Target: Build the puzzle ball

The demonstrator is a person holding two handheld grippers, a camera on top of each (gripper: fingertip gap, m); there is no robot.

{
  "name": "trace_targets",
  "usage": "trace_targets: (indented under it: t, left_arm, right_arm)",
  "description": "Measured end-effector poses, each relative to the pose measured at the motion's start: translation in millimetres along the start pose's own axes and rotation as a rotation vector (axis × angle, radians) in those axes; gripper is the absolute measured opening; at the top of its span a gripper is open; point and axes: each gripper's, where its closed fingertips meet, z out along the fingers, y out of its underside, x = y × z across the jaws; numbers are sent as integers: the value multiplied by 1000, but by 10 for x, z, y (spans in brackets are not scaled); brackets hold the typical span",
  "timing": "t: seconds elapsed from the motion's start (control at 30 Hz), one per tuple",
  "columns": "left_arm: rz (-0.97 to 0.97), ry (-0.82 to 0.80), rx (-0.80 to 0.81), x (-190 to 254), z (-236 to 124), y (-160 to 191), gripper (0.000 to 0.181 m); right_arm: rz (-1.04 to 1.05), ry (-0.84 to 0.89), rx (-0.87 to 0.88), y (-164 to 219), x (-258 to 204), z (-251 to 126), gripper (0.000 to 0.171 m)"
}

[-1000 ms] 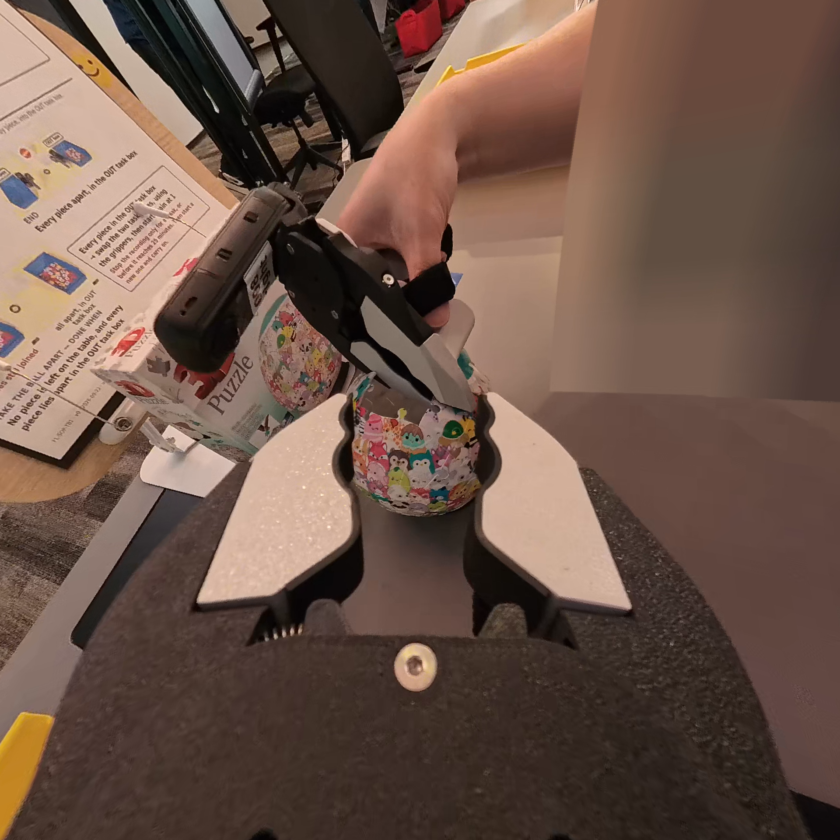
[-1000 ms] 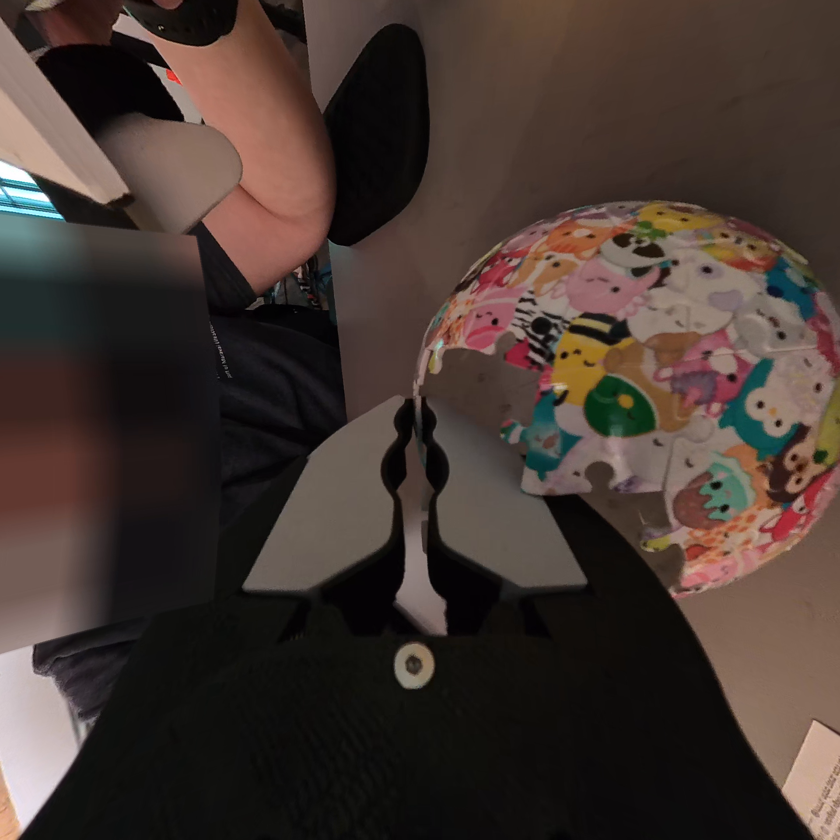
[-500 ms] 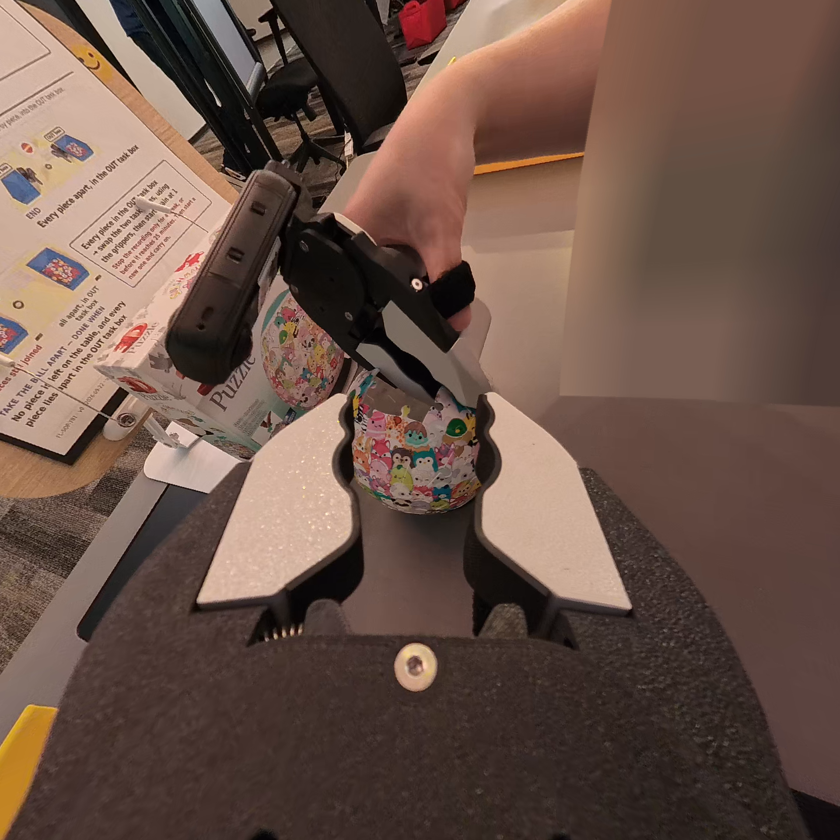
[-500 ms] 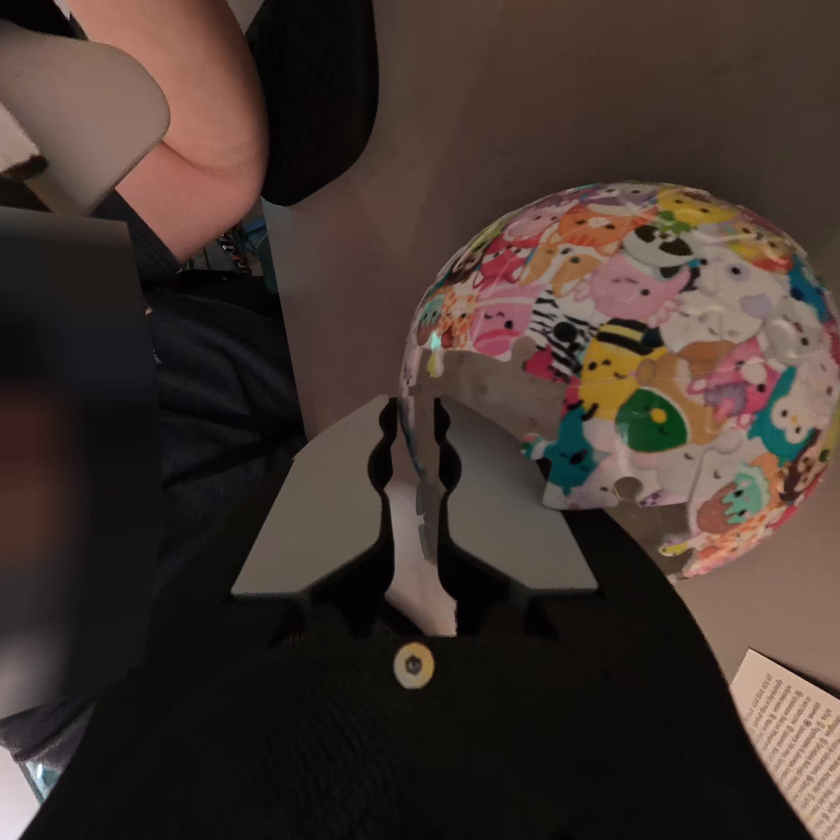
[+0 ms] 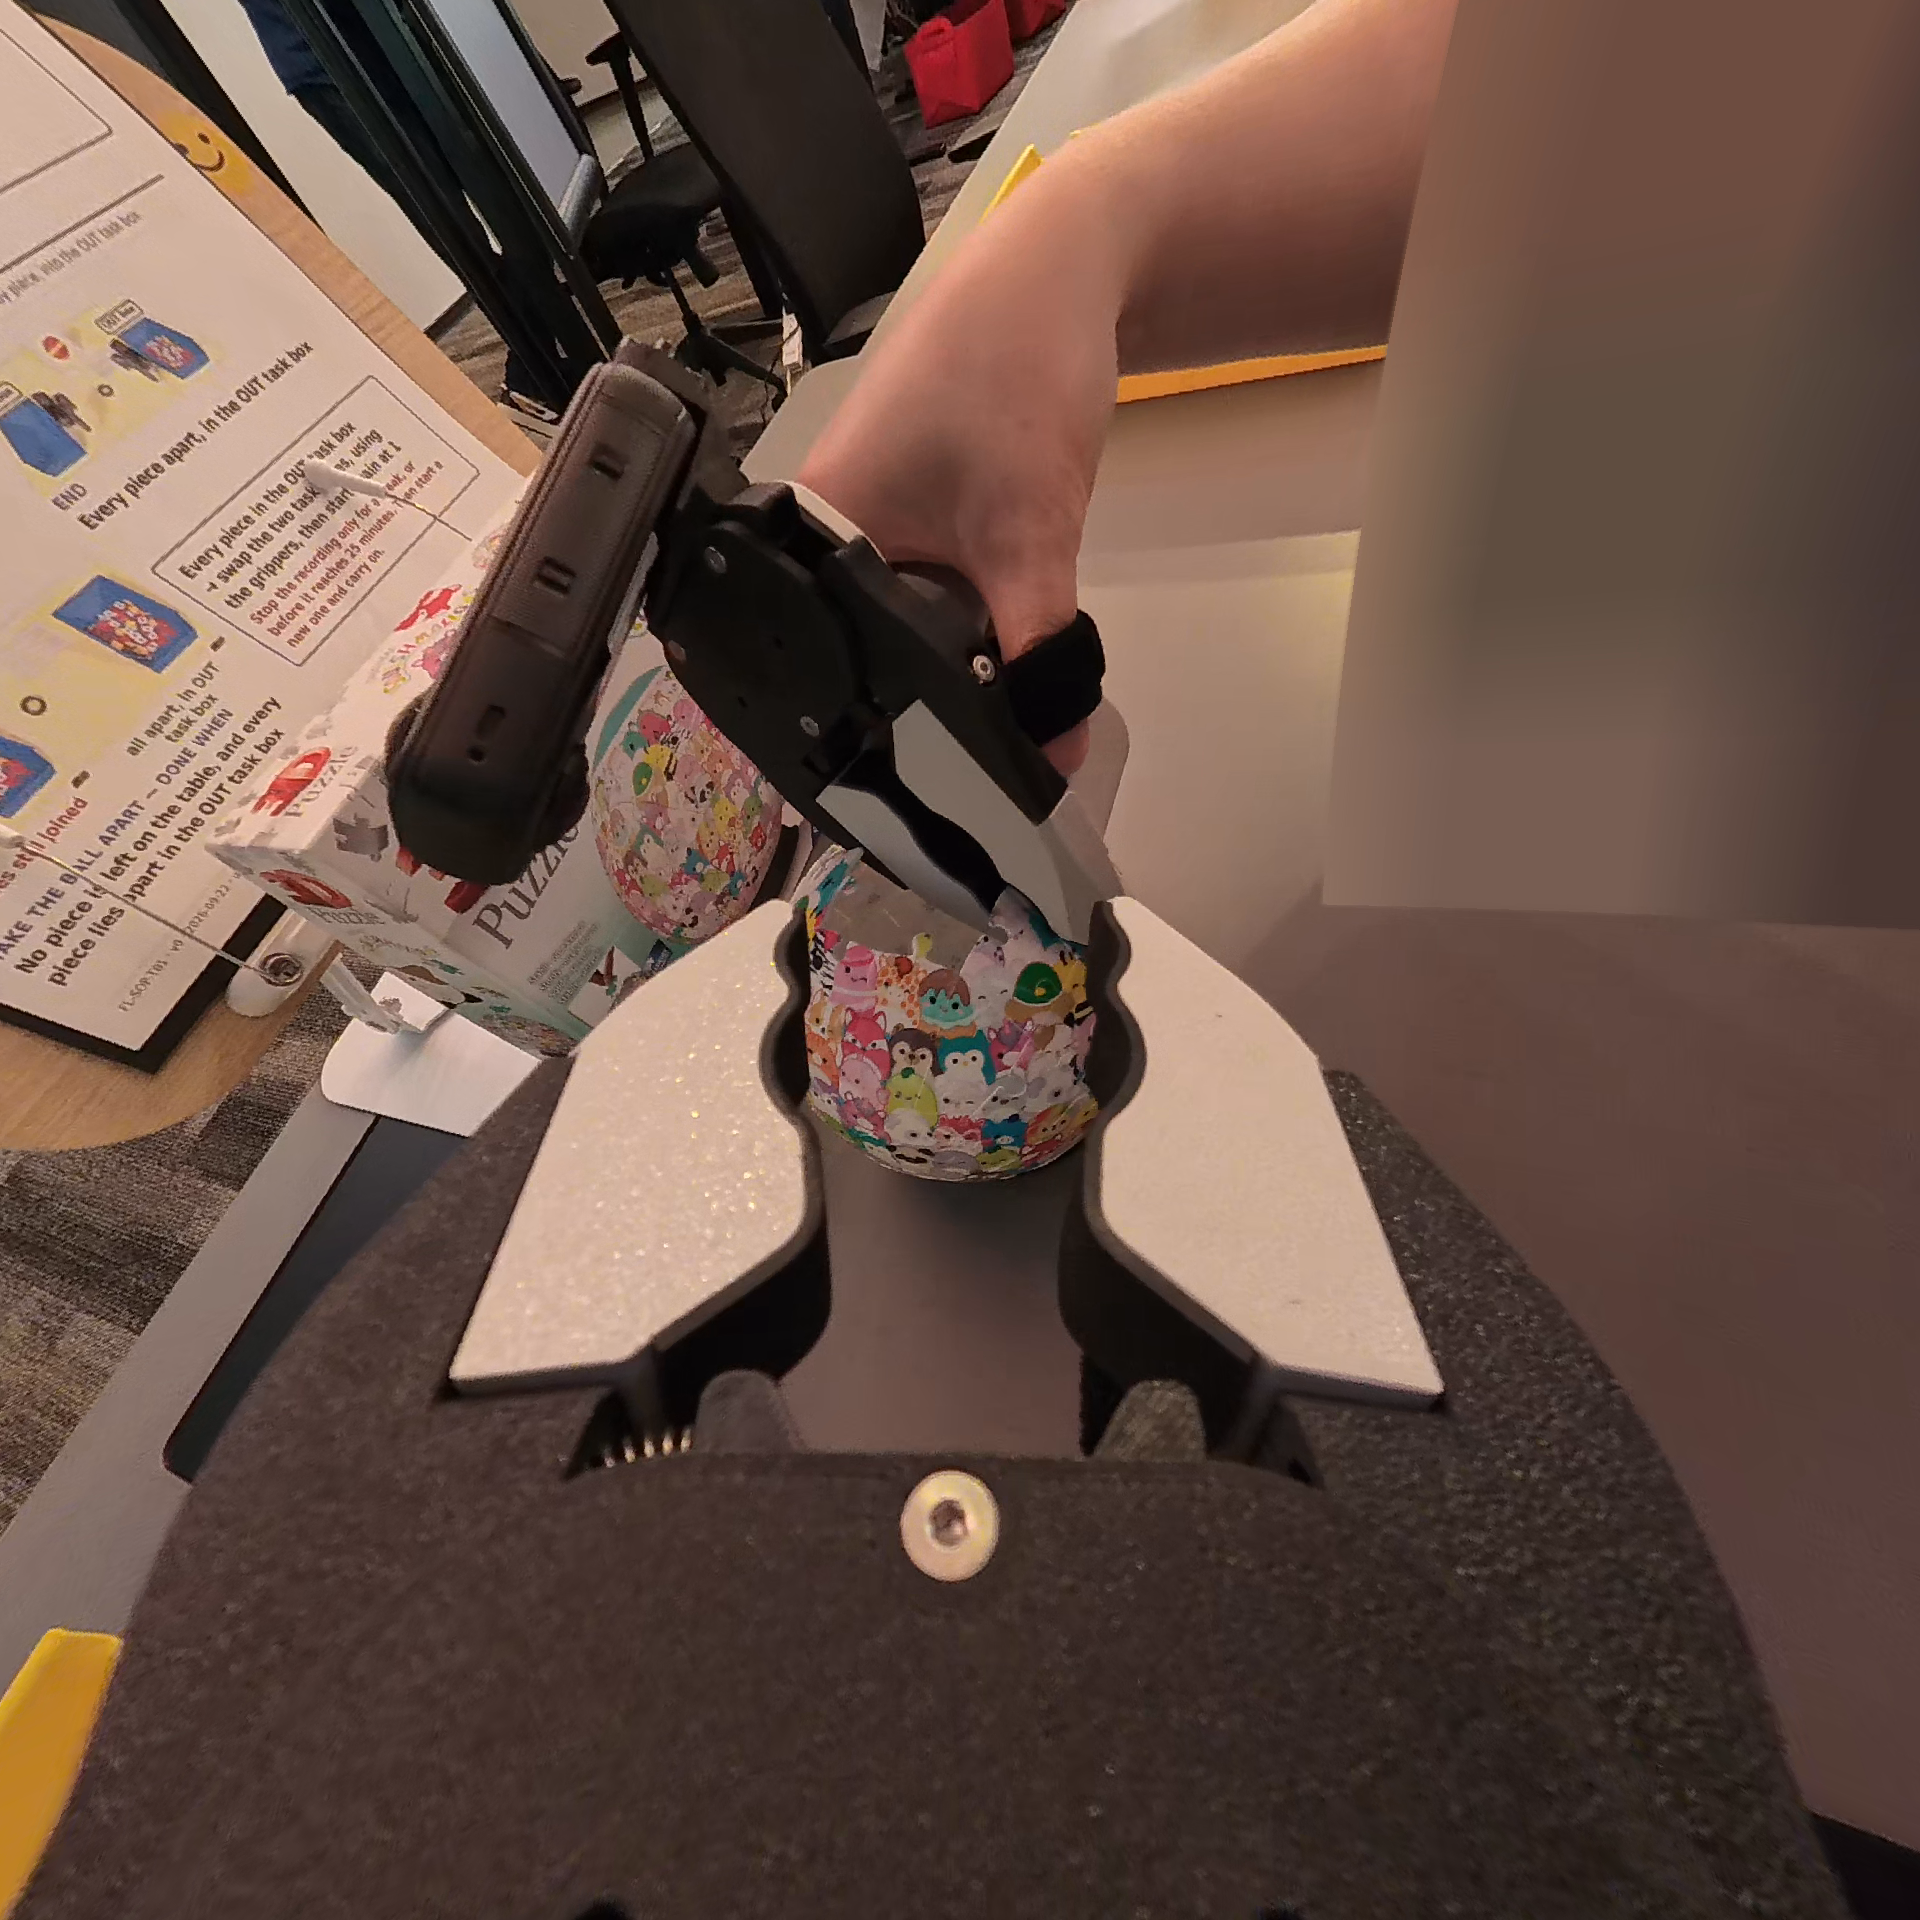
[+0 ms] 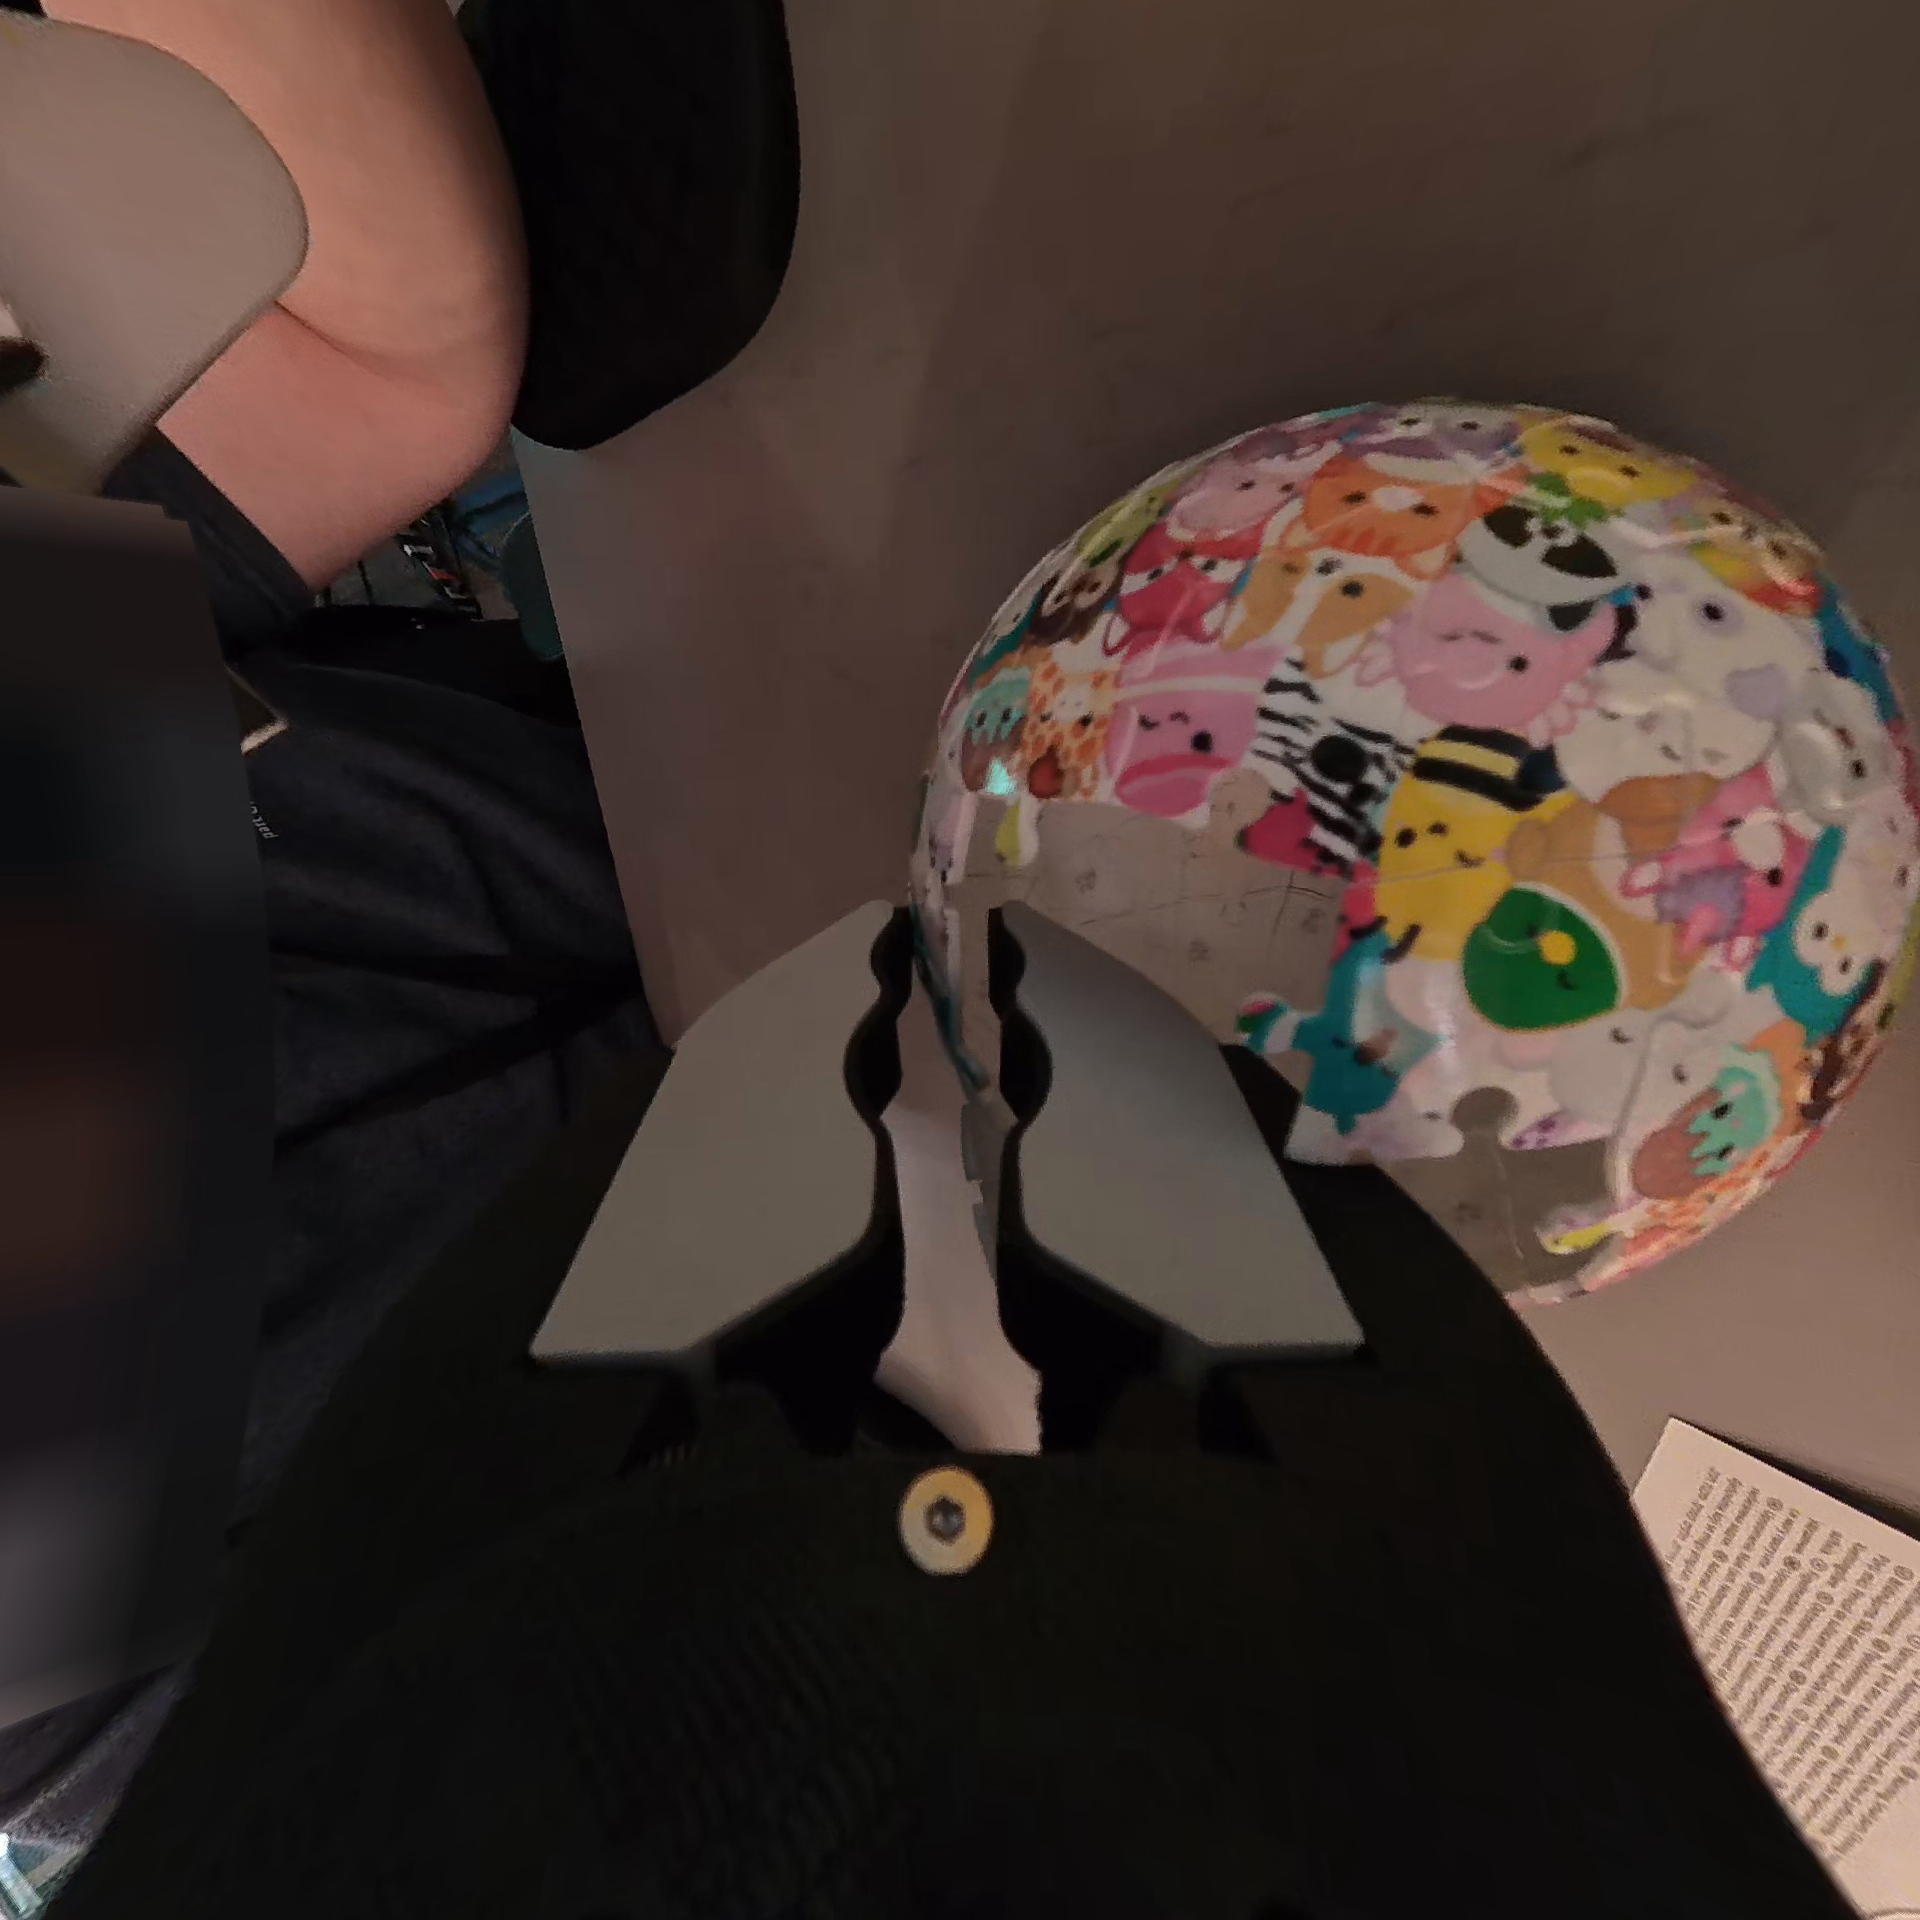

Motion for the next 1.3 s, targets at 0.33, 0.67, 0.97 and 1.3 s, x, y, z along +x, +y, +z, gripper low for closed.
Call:
trace_targets:
  t: [0.33, 0.67, 0.97, 1.3]
  left_arm:
    - [1, 6, -7, 12, 1, 10, 51]
    - [9, 15, -21, 37, 28, 29, 51]
    - [19, 2, -8, 31, -18, -16, 51]
    - [28, -14, -6, 24, -7, -38, 51]
  right_arm:
    - [-47, -45, 23, 7, -43, -167, 19]
    - [-36, -80, -30, 114, -2, -188, 9]
    - [-85, 7, 31, 67, -21, -286, 19]
    - [-139, 119, 155, 13, -29, -440, 26]
